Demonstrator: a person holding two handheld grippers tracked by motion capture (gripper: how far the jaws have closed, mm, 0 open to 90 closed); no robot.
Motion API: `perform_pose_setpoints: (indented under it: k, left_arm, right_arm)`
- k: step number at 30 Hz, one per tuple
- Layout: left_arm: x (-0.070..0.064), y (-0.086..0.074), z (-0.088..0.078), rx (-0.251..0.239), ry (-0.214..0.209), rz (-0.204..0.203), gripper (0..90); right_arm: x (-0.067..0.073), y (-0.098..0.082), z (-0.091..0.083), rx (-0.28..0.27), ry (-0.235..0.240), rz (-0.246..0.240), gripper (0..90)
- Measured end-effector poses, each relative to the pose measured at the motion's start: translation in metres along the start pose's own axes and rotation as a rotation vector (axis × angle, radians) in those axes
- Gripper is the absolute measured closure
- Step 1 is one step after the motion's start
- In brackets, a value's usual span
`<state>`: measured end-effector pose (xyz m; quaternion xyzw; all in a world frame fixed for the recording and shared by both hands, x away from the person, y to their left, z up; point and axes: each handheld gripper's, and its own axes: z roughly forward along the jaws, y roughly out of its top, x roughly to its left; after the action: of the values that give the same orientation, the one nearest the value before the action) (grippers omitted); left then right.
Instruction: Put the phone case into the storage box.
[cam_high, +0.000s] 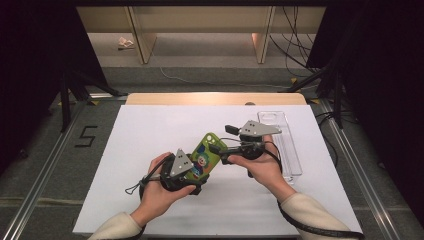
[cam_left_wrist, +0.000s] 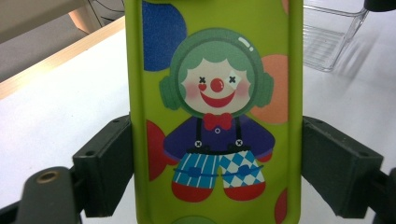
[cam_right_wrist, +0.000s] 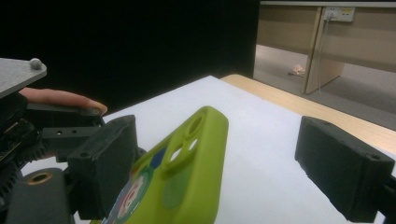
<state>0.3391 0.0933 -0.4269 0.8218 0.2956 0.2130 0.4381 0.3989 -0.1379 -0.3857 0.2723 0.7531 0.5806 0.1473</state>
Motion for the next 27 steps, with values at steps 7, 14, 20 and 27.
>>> perform_pose_setpoints:
  k: [7, 14, 20, 27]
  left_arm:
    - [-0.0019, 0.0000, 0.0012, 0.001, -0.002, 0.006, 16.3]
    - [-0.0035, -0.0002, 0.0018, 0.006, -0.003, 0.014, 16.3]
    - [-0.0042, -0.0005, 0.0023, 0.006, -0.001, 0.020, 16.3]
    - [-0.0045, -0.0011, 0.0034, 0.010, 0.002, 0.024, 16.3]
  right_arm:
    - [-0.0007, 0.0005, 0.0033, 0.003, 0.001, 0.012, 14.8]
    - [-0.0019, 0.0002, 0.0051, 0.012, -0.003, 0.024, 15.3]
    - [-0.0026, 0.0000, 0.0067, 0.018, 0.000, 0.035, 15.8]
    - [-0.0027, 0.0000, 0.0101, 0.032, 0.002, 0.046, 17.9]
